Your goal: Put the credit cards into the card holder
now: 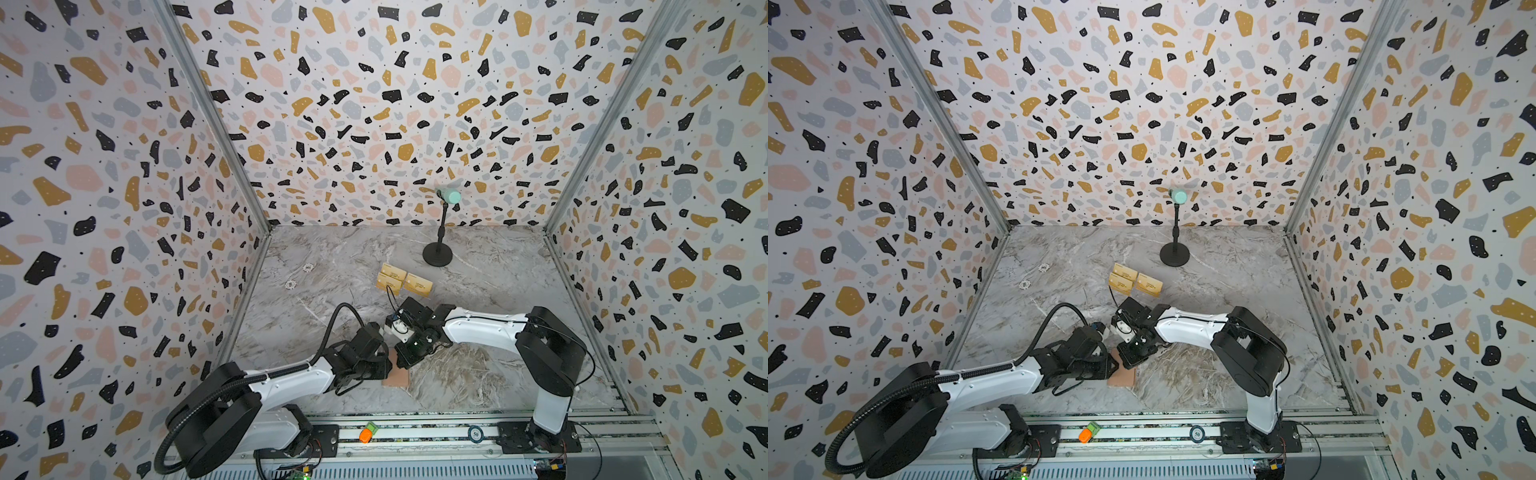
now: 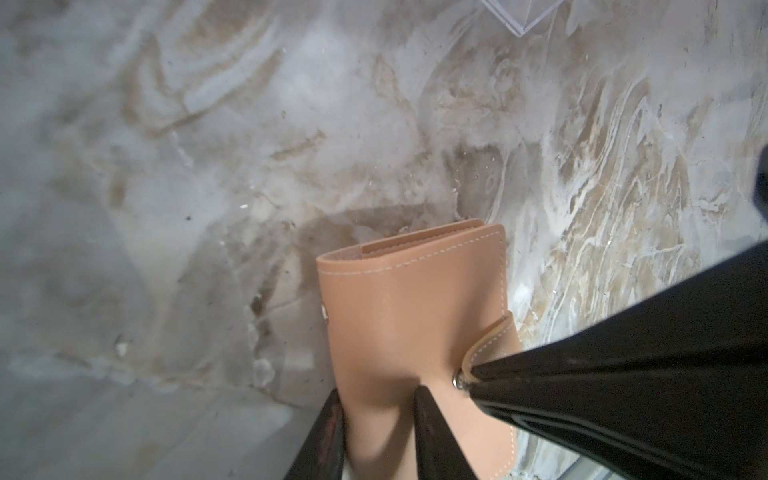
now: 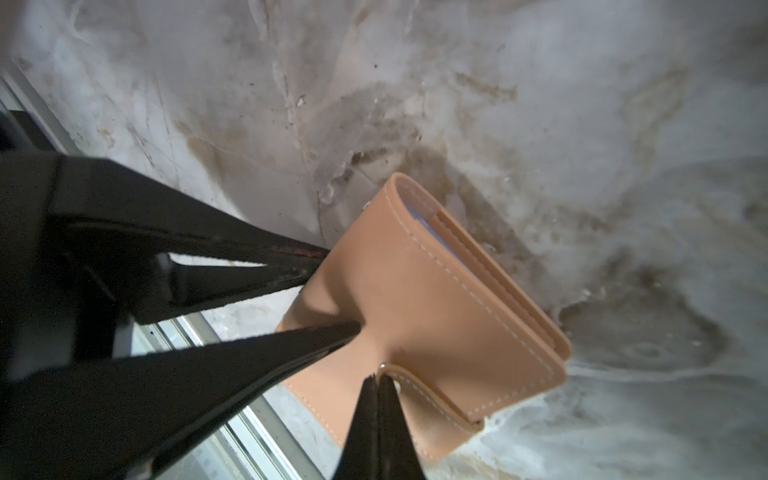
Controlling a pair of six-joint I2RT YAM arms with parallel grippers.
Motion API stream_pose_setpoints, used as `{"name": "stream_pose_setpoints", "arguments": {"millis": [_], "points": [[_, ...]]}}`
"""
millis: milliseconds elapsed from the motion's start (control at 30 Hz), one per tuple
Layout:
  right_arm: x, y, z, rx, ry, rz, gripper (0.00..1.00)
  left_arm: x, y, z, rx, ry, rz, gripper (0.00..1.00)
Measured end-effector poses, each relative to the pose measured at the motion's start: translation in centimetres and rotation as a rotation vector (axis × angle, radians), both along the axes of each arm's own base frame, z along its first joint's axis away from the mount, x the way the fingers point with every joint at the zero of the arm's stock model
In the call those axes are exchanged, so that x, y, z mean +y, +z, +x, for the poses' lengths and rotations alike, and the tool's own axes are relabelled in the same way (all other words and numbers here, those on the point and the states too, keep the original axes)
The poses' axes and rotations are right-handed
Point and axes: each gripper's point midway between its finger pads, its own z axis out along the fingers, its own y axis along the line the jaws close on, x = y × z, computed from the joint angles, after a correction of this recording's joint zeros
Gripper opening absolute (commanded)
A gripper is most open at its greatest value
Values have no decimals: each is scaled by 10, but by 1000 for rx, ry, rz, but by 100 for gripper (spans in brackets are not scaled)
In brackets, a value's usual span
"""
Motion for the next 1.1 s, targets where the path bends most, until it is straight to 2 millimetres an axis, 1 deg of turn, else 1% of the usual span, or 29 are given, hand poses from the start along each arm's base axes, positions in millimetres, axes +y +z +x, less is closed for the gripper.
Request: {"name": "stream_pose_setpoints", "arguments": {"millis": [167,400,533,667,767,867,1000,1100], "points": [[-1,-1,0,-5,-14,5,0,1,1,-1,-12,14,-33,31],[-1,-3,0,-3,-33,7,0,3,1,-5,-19,32,-80,30],[-1,-5,-1,4,-46,3,0,7,3,-11,-20,52,-120,30],[0,-7,-1,7,-54,7,0,11,11,-15,-35,75,-158,29],[3,-6,-1,5,-58,20,0,11,22,-12,-66,94,-189,29],[6,-1,-2,1,-58,44,0,12,28,-8,-84,111,-201,29],[7,2,-2,-6,-58,63,0,15,24,-7,-83,131,-184,29],[6,3,-1,-10,-58,65,0,18,17,-7,-70,139,-154,29]]}}
